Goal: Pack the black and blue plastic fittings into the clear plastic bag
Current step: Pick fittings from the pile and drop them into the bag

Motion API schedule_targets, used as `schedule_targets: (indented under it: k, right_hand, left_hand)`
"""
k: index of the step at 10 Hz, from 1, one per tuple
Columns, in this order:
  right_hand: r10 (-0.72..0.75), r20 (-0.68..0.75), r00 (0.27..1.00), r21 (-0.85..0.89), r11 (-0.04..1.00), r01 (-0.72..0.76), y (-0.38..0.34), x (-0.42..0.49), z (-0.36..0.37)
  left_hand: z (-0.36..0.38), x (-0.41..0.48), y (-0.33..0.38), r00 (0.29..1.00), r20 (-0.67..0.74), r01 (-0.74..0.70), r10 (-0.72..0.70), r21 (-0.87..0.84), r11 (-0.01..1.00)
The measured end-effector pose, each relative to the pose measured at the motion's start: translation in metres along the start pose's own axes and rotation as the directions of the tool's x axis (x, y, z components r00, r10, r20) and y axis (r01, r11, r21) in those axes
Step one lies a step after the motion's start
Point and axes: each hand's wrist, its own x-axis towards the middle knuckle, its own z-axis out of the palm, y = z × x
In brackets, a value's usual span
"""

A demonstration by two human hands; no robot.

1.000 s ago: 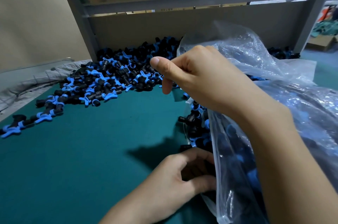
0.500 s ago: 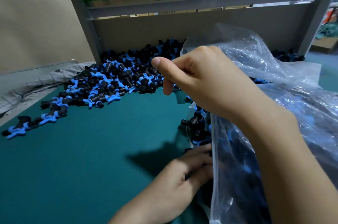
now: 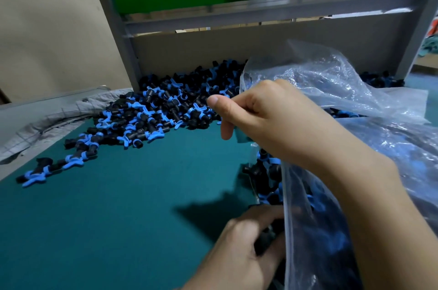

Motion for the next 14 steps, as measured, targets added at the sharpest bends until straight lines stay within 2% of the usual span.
schedule_targets:
  k: [1,2,3,4,5,6,7,8,9,10,12,14]
  right_hand:
    - [0.026,0.02,0.999,-0.015,1.0,-0.026,0.002,0.0,0.001]
    - [0.037,0.035,0.999,-0.01,0.999,-0.037,0.006,-0.001,-0.001]
    - [0.062,0.036,0.997,0.012,0.998,-0.063,0.01,-0.001,-0.005]
    - [0.07,0.042,0.997,0.012,0.997,-0.07,0.012,-0.001,-0.008]
    - [0.066,0.074,0.995,0.026,0.997,-0.068,0.014,-0.001,-0.007]
    - [0.07,0.085,0.994,0.062,0.995,-0.075,0.02,0.0,-0.008]
    - [0.103,0.08,0.992,0.068,0.992,-0.108,0.032,0.0,-0.014]
    - [0.147,0.084,0.986,0.062,0.986,-0.152,0.043,-0.003,-0.02]
    - [0.164,0.088,0.982,0.065,0.983,-0.17,0.05,-0.003,-0.022]
    - [0.161,0.1,0.982,0.066,0.984,-0.168,0.051,-0.003,-0.018]
    - [0.174,0.115,0.978,0.043,0.983,-0.18,0.054,-0.005,-0.016]
    - [0.201,0.131,0.971,0.054,0.976,-0.21,0.055,-0.005,-0.016]
  left_hand:
    - [0.0,-0.003,-0.012,0.999,-0.043,-0.01,0.013,0.063,0.998]
    - [-0.005,0.001,-0.037,0.988,-0.109,-0.085,0.108,0.194,0.977]
    - [-0.025,0.012,-0.065,0.943,-0.312,-0.022,0.115,0.288,0.957]
    - [-0.053,0.033,-0.106,0.915,-0.4,0.226,-0.046,0.418,0.88]
    - [-0.074,0.061,-0.137,0.89,-0.399,0.419,-0.221,0.523,0.742]
    - [-0.09,0.103,-0.148,0.864,-0.41,0.499,-0.292,0.62,0.606]
    - [-0.104,0.141,-0.155,0.81,-0.451,0.586,-0.375,0.641,0.495]
    - [-0.113,0.168,-0.159,0.756,-0.507,0.649,-0.414,0.661,0.376]
    - [-0.114,0.184,-0.162,0.772,-0.506,0.617,-0.385,0.742,0.262]
    - [-0.112,0.19,-0.161,0.785,-0.523,0.603,-0.331,0.768,0.217]
    - [-0.113,0.202,-0.15,0.765,-0.584,0.641,-0.271,0.729,0.239]
    - [-0.124,0.195,-0.155,0.764,-0.602,0.643,-0.232,0.738,0.205]
